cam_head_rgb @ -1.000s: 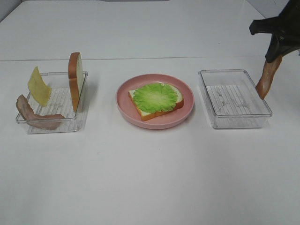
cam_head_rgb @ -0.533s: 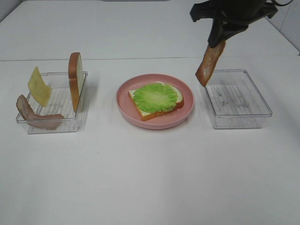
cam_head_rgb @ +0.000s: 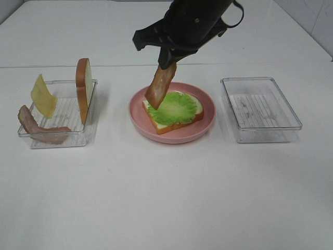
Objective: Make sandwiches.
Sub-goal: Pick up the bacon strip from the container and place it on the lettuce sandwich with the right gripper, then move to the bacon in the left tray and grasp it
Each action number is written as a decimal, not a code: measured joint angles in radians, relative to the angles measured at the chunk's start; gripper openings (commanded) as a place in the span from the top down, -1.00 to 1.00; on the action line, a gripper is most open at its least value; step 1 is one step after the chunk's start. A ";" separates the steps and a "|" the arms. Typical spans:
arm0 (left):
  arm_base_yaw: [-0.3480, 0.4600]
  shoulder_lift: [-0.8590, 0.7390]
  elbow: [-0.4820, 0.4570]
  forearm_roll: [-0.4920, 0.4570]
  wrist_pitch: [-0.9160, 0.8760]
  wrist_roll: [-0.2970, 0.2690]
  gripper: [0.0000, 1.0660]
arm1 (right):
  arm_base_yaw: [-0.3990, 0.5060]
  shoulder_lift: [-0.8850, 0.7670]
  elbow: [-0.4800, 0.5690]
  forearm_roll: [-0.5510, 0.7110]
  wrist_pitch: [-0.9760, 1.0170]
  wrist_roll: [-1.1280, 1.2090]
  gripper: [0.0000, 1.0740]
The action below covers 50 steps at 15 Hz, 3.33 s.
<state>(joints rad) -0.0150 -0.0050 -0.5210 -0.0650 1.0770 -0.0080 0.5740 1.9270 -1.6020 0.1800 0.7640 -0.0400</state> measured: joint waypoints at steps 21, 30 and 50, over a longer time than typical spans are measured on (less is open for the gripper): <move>0.000 0.000 0.000 0.000 0.000 0.000 -0.89 | 0.013 0.266 -0.001 -0.506 -0.267 0.060 1.00; 0.000 0.000 0.000 0.000 0.000 0.000 -0.89 | 0.013 0.276 -0.001 -0.591 -0.268 0.147 -0.84; 0.000 0.000 0.000 0.000 0.000 0.000 -0.89 | -0.021 -0.309 0.072 -0.545 0.450 0.180 -0.84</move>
<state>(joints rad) -0.0150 -0.0050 -0.5210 -0.0650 1.0770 -0.0080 0.5530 1.6180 -1.5300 -0.3650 1.2140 0.1400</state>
